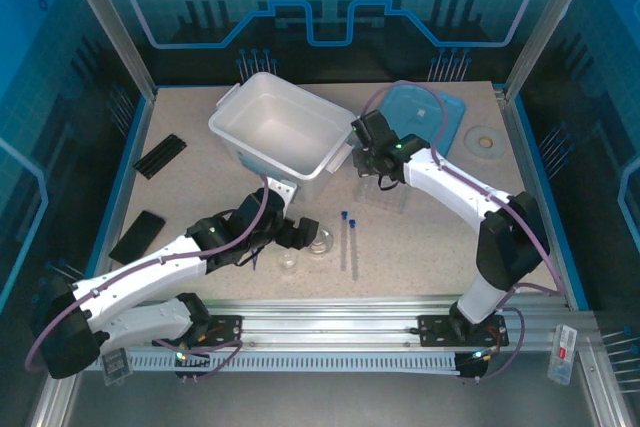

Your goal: Organize the chemistry lab equipment

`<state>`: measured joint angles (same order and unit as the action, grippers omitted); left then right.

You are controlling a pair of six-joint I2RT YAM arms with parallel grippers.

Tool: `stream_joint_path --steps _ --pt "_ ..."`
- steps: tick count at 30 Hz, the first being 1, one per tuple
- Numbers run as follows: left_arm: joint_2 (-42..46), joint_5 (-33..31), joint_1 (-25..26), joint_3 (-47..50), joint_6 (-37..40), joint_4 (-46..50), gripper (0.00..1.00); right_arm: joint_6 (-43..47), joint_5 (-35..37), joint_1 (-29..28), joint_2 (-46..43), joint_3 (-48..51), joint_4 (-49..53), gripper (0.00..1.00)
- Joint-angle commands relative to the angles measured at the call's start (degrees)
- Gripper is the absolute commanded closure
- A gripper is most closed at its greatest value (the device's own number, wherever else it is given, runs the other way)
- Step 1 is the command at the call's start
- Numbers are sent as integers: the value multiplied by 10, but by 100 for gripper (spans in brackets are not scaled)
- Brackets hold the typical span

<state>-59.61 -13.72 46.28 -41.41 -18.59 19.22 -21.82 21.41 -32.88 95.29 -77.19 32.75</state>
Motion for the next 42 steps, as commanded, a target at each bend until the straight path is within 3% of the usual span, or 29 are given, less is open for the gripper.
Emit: stream_joint_path --steps 1,22,32,42 --pt "-2 -3 -2 5 -4 2 5 -9 -3 5 6 11 -6 85" --pt "-11 9 -3 2 -3 -4 5 -6 4 -11 -62 1 24 61" --pt "-21 20 -3 1 -7 -9 5 -31 -38 -33 -131 15 88 62" --pt "-45 61 -3 0 -11 -45 6 -131 -106 -71 -186 148 48 66"
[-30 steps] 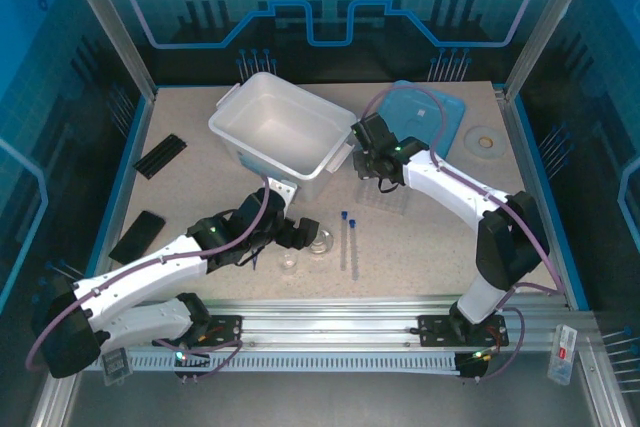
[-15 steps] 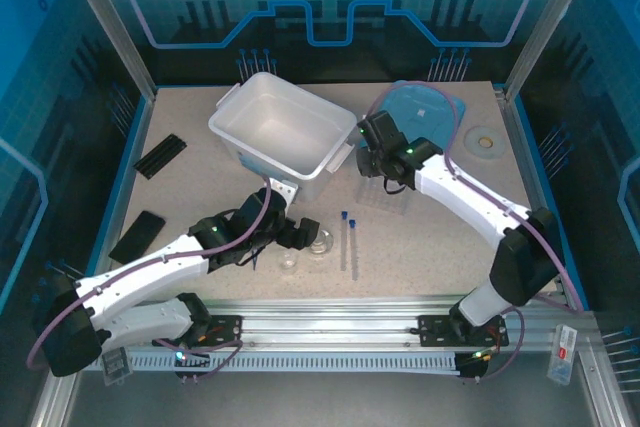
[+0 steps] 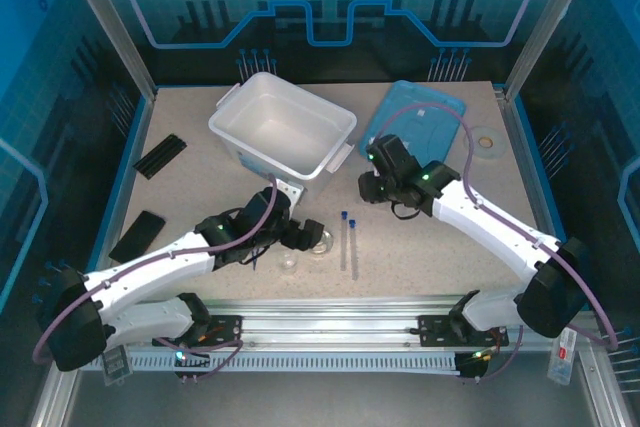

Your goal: Organize the chemistry lab equipment

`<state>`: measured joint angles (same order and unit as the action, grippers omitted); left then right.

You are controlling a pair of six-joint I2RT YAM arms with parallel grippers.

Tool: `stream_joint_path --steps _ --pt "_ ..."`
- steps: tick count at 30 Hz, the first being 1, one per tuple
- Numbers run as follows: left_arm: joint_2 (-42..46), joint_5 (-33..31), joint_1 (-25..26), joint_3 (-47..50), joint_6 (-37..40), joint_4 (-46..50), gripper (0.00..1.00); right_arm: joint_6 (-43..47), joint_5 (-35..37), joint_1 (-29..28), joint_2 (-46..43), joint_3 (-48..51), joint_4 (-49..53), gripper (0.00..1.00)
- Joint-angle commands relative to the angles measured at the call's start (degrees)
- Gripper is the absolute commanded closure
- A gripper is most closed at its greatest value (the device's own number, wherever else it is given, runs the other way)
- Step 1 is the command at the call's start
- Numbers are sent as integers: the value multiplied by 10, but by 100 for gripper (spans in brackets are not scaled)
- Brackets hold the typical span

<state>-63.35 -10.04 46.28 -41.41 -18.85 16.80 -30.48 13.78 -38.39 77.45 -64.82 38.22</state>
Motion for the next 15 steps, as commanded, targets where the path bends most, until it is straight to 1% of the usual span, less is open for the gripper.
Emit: stream_joint_path --steps 1,8,15 --pt "-11 27 -3 0 -7 -22 6 -50 -31 -22 -7 33 -9 66" --pt "-19 40 -3 0 -10 -26 6 -79 -39 -57 16 65 -32 67" --pt "-20 47 -2 4 -13 -28 6 -85 -47 -62 62 87 -69 67"
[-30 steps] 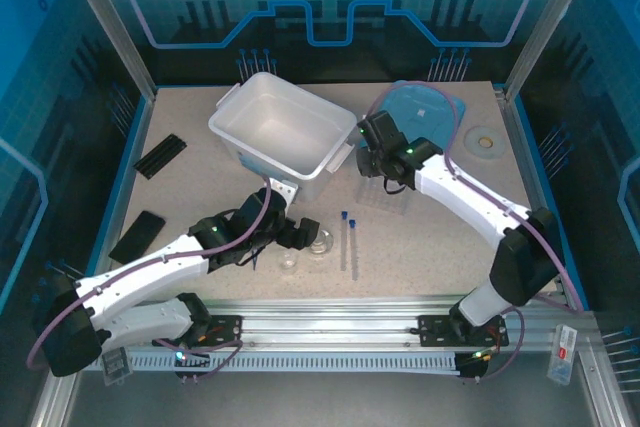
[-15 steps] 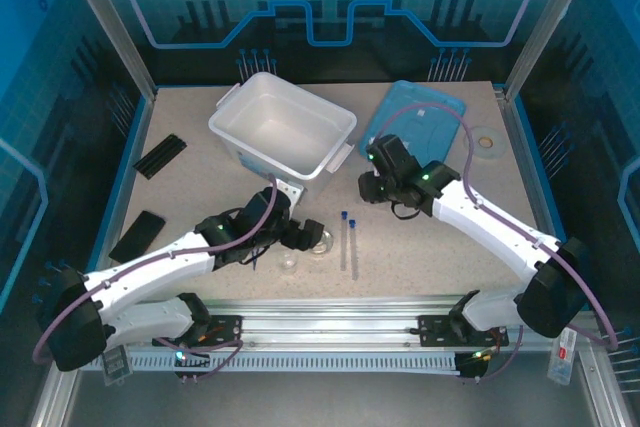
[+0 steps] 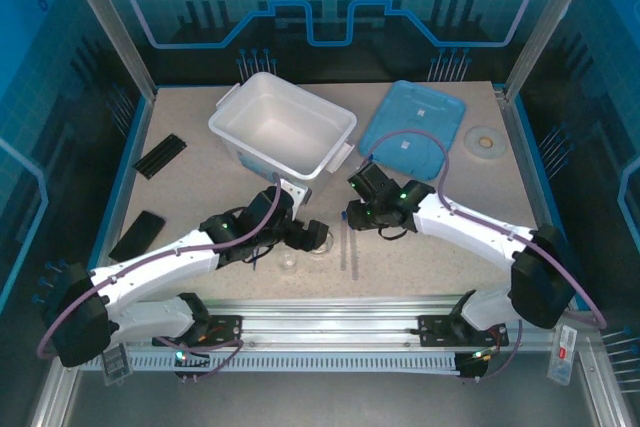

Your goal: Organize the chemistry lab equipment

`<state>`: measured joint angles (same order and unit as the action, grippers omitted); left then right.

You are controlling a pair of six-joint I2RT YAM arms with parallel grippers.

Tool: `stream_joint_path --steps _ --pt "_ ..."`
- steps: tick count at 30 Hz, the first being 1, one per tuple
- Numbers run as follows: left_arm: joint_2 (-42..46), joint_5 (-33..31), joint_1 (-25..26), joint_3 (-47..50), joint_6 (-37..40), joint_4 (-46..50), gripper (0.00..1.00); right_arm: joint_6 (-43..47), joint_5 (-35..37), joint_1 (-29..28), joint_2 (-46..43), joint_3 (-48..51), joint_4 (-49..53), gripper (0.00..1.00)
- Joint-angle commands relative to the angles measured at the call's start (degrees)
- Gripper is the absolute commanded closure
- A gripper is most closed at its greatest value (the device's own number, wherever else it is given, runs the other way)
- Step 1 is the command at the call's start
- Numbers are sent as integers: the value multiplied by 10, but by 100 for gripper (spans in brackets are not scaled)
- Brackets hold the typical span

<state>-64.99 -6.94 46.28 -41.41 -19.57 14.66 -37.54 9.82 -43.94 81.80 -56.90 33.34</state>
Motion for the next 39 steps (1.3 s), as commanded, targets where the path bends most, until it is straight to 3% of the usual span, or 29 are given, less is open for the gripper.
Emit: stream_joint_path --steps 1,26,39 --pt "-5 17 -2 3 -6 -7 6 -14 -10 -7 26 9 -24 67" --pt "-22 26 -2 -5 -7 -11 6 -18 -22 -6 150 28 -82 70" --pt "-19 25 -2 2 -10 -11 6 -10 13 -7 181 22 -62 71"
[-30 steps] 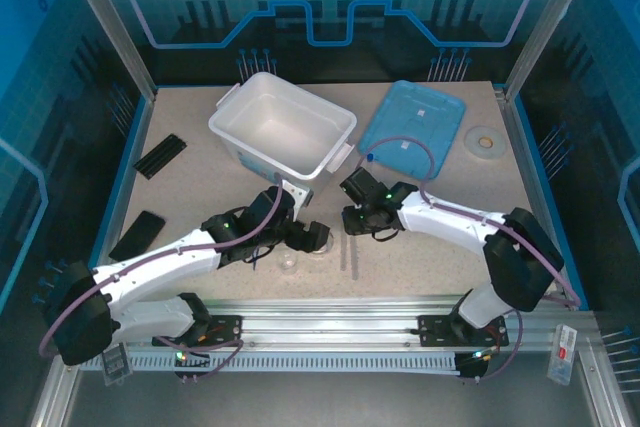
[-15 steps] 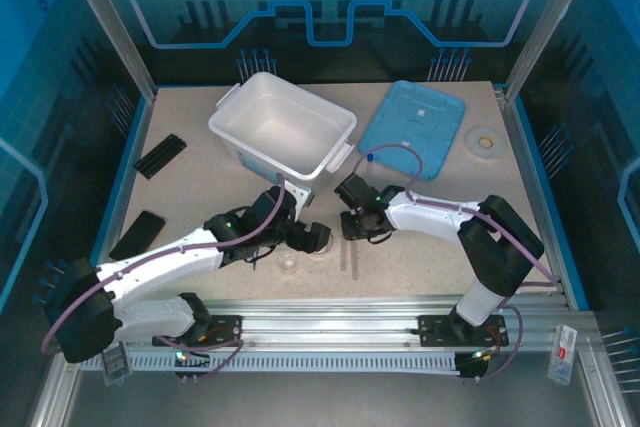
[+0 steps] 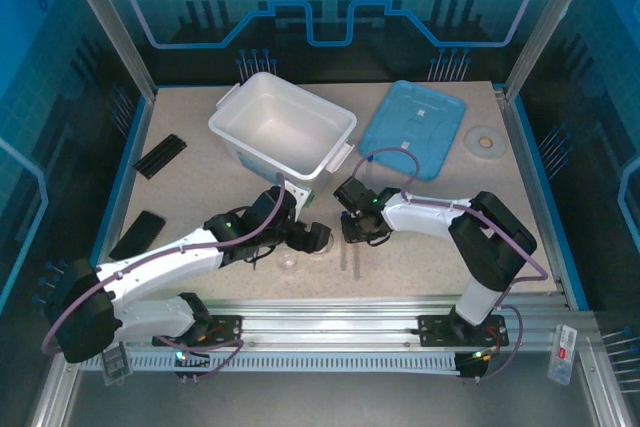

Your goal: Organize the chemistry lab equipment

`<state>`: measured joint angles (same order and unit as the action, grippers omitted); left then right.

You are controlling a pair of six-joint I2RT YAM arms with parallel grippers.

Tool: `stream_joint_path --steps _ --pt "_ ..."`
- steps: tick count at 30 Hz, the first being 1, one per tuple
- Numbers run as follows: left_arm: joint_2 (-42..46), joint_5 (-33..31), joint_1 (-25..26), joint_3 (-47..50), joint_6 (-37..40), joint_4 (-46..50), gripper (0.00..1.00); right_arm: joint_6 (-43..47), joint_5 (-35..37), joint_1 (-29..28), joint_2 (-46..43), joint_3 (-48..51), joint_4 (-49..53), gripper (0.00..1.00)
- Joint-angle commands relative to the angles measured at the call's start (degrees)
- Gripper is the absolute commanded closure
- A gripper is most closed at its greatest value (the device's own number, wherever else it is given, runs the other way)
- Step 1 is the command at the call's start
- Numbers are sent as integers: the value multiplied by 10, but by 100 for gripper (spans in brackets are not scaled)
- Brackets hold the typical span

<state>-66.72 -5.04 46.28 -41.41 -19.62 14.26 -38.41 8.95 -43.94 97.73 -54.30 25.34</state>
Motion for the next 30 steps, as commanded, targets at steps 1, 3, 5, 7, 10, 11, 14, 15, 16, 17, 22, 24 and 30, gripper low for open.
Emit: stream_joint_path --steps 1,3,5,7,10,11,14,15,16,17,22,24,30 --pt "-3 6 -2 1 -9 -7 6 -1 24 -6 26 -6 21 71" --pt "-3 6 -2 1 -10 -7 6 0 27 -6 32 -8 23 72" --pt "-3 6 -2 0 -10 -7 6 -1 28 -6 38 -8 23 76" --pt "-3 6 -2 0 -10 -7 6 -2 28 -6 39 -6 23 81" --pt "-2 6 -2 0 -10 -6 6 -5 25 -6 27 -4 22 85" --pt "-1 6 -2 1 -10 -5 6 -5 25 -7 21 -2 22 86" --pt "0 6 -2 0 -10 -5 6 -5 29 -6 -1 -4 31 87" --pt "0 7 -2 0 -10 -5 6 -4 30 -6 -9 -5 35 87" --pt "1 7 -2 -1 -10 -6 6 -4 31 -5 -17 -7 39 87" --pt "1 9 -2 -2 -10 -6 6 -4 33 -5 -27 -8 43 87" --pt "4 11 -2 -3 -13 -11 6 0 44 -3 -88 -17 63 87" --pt "5 16 -2 -4 -15 -14 6 1 47 1 -115 -22 71 87" --pt "12 54 -2 -1 -47 -49 7 2 45 16 -185 -34 75 87"
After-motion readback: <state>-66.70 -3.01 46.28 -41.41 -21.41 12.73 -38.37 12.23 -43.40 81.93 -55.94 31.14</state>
